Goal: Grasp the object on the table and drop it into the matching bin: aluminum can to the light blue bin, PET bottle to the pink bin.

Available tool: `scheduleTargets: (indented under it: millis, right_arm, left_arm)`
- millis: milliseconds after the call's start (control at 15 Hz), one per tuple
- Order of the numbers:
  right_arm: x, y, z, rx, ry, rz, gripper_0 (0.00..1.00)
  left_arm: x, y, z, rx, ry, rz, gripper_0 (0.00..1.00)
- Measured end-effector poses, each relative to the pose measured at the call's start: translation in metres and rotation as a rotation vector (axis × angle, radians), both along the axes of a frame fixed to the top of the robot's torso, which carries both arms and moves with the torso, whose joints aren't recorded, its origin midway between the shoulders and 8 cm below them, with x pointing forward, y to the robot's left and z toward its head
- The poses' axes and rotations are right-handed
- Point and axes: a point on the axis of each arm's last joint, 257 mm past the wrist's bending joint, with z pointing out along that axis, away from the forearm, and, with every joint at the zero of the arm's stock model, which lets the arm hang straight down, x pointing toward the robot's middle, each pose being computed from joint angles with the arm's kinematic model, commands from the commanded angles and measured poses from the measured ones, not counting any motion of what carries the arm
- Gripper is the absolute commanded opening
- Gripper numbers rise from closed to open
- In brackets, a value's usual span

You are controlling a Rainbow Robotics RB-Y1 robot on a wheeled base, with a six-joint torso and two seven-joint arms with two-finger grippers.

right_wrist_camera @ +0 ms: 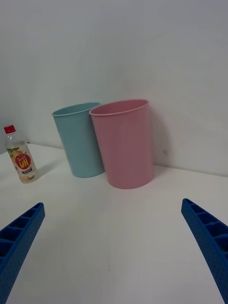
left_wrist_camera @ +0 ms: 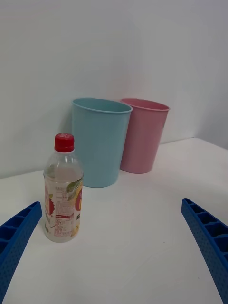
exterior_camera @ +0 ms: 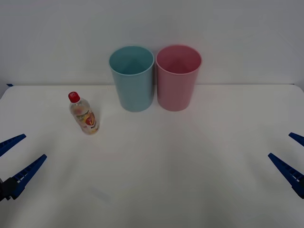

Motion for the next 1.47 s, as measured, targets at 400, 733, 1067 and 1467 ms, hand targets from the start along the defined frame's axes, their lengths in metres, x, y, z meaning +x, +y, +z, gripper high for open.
scheduleTargets:
  millis: [400,733,1067,1467]
  right_arm:
    - [0.0,0.0,0.0,0.0,0.0,0.0,1.0]
    - [0.0,0.0,0.0,0.0,0.0,0.0,1.0]
    - [0.0,0.0,0.0,0.0,0.0,0.0,1.0]
    - [0.0,0.0,0.0,0.0,0.0,0.0,1.0]
  left_arm:
    - [0.001,0.004,-0.003,-0.029,0.003,0.025,1.0]
    - [0.007,0.007,-0.016,-0.026,0.033,0.069,1.0]
    - [0.021,0.017,-0.045,-0.001,0.088,0.182,1.0]
    - [0.044,0.015,-0.075,0.072,0.114,0.283,1.0]
